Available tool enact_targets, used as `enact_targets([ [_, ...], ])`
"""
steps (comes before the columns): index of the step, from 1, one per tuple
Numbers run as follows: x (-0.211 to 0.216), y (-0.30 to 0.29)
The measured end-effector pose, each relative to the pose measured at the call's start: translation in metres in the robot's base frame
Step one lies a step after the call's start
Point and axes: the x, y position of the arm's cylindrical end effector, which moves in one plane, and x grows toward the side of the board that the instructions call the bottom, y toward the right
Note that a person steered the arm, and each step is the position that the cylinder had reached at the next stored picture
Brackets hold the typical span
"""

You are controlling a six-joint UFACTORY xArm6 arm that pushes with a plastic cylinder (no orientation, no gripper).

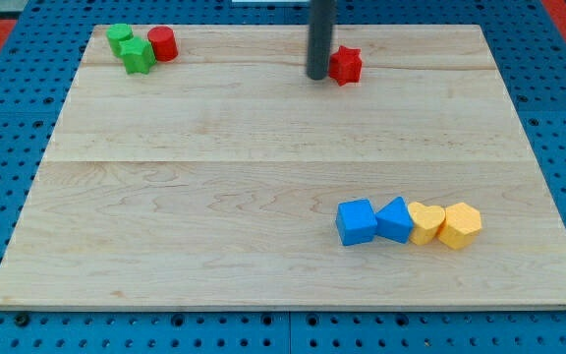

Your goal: Separate the green blocks from the red circle

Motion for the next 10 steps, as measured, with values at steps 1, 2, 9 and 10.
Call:
enact_targets([
  [1, 0.035, -0.101],
  [2, 0.038, -0.245],
  [9, -0.073, -0.146],
  [10, -0.063, -0.137],
])
